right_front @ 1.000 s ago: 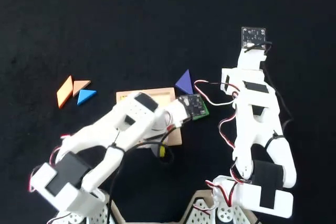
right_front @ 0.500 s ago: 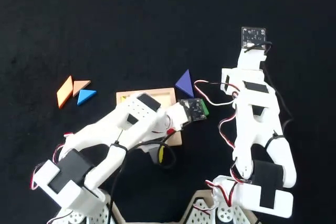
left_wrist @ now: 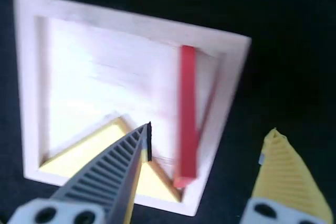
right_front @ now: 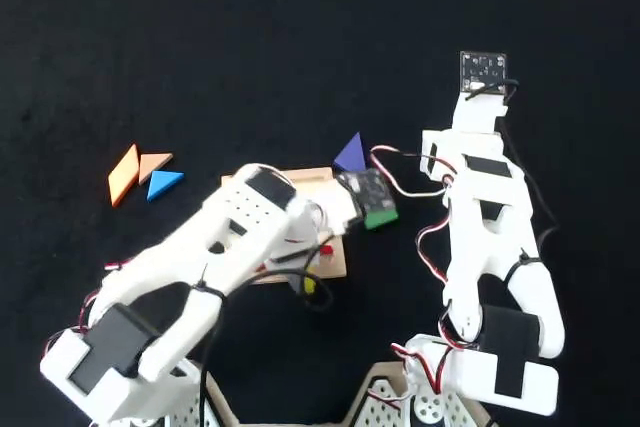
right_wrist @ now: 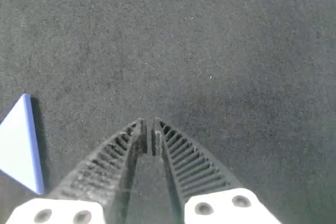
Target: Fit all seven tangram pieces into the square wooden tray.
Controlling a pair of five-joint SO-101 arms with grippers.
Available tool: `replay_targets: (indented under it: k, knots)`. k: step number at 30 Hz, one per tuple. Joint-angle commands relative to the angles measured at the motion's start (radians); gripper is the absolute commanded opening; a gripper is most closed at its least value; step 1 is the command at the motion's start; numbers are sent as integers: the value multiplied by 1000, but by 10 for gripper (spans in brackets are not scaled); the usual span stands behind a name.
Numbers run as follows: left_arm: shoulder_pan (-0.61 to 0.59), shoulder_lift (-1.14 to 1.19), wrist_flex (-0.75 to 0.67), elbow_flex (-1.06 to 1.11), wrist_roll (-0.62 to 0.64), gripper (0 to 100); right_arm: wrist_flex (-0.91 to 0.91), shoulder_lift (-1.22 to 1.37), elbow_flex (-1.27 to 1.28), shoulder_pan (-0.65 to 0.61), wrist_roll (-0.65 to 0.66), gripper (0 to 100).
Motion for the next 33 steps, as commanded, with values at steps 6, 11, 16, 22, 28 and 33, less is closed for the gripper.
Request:
replay_targets:
  k: [6, 11, 16, 22, 28, 33]
  knots:
    - [-177, -40, -25, -116, -100, 332, -17, -39, -7, 11, -8, 32]
    - [-219, -40, -25, -171, -129, 332, -17, -39, -7, 2, -8, 32]
    - [-213, -41, -23, -234, -91, 332, -17, -39, -7, -2, -8, 32]
    - [-217, -2, -100, -288, 41, 332, -17, -39, -5, -2, -8, 32]
    - [-254, 184, -285, -193, 71, 332, -17, -39, -5, -2, -8, 32]
    - [-246, 164, -285, -133, 71, 332, -17, -39, -7, -2, -8, 32]
